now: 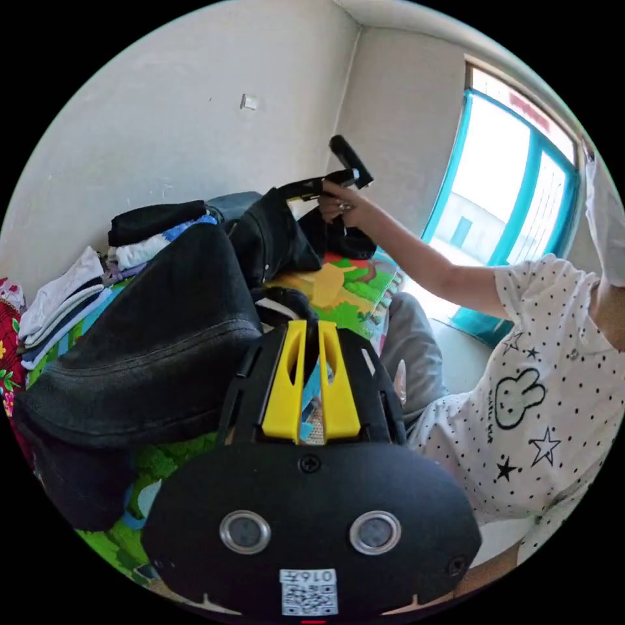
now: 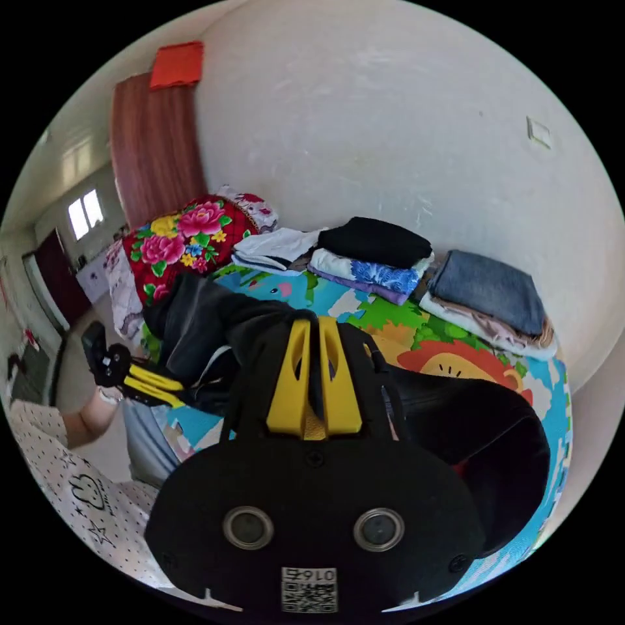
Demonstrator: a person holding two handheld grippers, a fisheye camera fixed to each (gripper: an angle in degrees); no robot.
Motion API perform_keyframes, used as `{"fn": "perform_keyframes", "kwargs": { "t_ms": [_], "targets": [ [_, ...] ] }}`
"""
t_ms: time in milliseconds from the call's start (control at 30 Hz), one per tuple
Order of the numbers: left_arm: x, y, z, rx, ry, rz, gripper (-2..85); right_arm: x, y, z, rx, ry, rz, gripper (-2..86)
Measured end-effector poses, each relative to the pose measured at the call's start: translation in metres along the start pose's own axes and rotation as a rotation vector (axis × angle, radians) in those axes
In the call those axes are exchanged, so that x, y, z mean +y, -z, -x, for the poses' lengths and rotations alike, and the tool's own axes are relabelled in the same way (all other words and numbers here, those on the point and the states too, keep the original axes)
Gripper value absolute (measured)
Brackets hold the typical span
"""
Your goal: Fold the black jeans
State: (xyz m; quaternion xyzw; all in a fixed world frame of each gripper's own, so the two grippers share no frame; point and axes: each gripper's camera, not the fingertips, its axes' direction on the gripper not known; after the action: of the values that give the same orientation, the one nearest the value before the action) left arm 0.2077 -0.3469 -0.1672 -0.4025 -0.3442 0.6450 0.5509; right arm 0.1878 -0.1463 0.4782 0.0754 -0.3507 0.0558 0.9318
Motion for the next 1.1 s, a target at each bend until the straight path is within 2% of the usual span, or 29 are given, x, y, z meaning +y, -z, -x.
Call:
{"fn": "perform_keyframes", "kwargs": {
  "t_ms": [133,233,333,400,500,667,767,833,933,967,1000,1100],
  "targets": [
    [0.021,0.067,0.021,0.247,0.041,-0.309,0.6,-0.017,-0.019,-0.068,-0.058,-0.177,0.060,2.3],
    [0.040,0.080,0.053,0.370,0.169,-0.421,0.3,-0.017,-0.040,-0.087,-0.057,-0.219,0.129,3.9],
    [0.058,0.083,0.071,0.414,0.254,-0.489,0.2,-0.005,-0.040,-0.081,-0.102,-0.226,0.248,6.3],
    [0.061,0.085,0.070,0.396,0.244,-0.497,0.3,0.019,0.010,-0.049,-0.139,-0.052,0.133,8.1],
    [0.051,0.081,0.057,0.349,0.183,-0.478,0.5,0.070,0.087,0.000,-0.047,0.121,-0.061,14.2],
    [0.022,0.067,0.036,0.331,0.077,-0.477,0.8,0.163,0.173,0.108,-0.040,0.431,-0.324,20.7],
    [0.009,0.057,0.022,0.343,0.039,-0.493,1.0,0.200,0.198,0.163,-0.039,0.474,-0.459,20.1],
    [0.001,0.049,0.009,0.355,0.007,-0.488,1.3,0.207,0.193,0.193,0.010,0.516,-0.424,20.0],
    [-0.001,0.040,-0.004,0.361,-0.002,-0.478,2.1,0.197,0.166,0.226,0.192,0.543,-0.327,18.4],
    [0.000,0.038,-0.005,0.356,0.007,-0.477,2.3,0.191,0.158,0.233,0.221,0.552,-0.294,15.3],
    [0.004,0.034,-0.007,0.336,0.033,-0.476,2.7,0.185,0.156,0.237,0.196,0.573,-0.259,10.2],
    [0.021,0.031,-0.010,0.324,0.085,-0.501,2.5,0.166,0.176,0.229,0.161,0.529,-0.138,5.8]
  ]
}}
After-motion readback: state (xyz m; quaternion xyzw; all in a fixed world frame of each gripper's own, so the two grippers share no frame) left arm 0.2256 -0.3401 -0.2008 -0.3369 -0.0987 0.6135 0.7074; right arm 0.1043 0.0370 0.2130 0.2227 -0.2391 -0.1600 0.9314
